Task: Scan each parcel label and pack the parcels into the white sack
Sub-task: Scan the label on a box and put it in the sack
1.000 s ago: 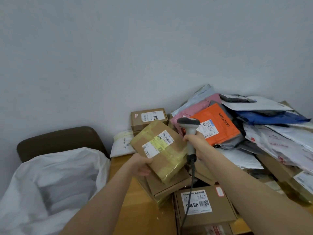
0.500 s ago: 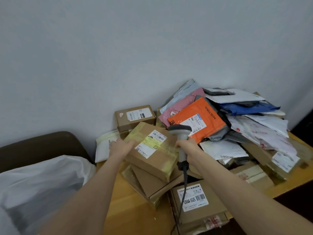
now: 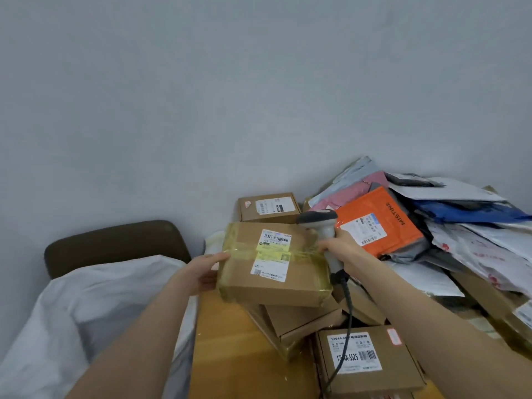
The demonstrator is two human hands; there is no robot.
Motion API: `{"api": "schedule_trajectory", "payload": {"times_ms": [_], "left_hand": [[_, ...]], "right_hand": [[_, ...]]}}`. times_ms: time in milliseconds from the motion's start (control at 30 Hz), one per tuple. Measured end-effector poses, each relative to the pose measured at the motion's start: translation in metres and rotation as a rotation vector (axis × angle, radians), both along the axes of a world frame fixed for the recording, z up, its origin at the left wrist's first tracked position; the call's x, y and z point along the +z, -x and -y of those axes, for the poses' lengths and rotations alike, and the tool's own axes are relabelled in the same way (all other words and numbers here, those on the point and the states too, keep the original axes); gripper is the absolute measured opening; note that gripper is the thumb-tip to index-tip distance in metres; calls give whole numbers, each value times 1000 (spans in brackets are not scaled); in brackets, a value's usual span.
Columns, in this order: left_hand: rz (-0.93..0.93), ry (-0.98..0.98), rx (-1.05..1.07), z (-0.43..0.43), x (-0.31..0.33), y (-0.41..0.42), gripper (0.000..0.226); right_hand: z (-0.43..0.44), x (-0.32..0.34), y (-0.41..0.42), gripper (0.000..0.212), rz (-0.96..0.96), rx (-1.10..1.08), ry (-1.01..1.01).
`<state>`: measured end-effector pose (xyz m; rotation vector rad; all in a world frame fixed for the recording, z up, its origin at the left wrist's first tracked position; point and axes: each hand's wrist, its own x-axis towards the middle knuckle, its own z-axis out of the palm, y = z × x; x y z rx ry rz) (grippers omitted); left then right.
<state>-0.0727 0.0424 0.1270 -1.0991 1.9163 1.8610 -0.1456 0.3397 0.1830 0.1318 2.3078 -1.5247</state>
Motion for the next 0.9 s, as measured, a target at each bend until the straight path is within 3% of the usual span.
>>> {"api": "schedule_trajectory", "payload": {"times_ms": [233, 433, 500, 567, 633, 900], "left_hand": [[35, -65, -20, 2, 9, -25, 56], [-131, -56, 131, -8, 9, -29, 44], [-204, -61, 176, -10, 7, -29, 41], [-256, -85, 208, -12, 4, -30, 38], [-289, -97, 223, -17, 0, -29, 35], [-331, -100, 228, -27, -10, -31, 26]], "right_hand": [[-1, 5, -4, 29, -36, 80, 44], [3, -1, -10, 26, -111, -36, 33], [4, 1, -14, 24, -67, -61, 194], [6, 3, -21, 20, 108, -26, 474], [11, 0, -32, 10, 211, -23, 601], [29, -15, -78, 17, 95, -84, 528]]}}
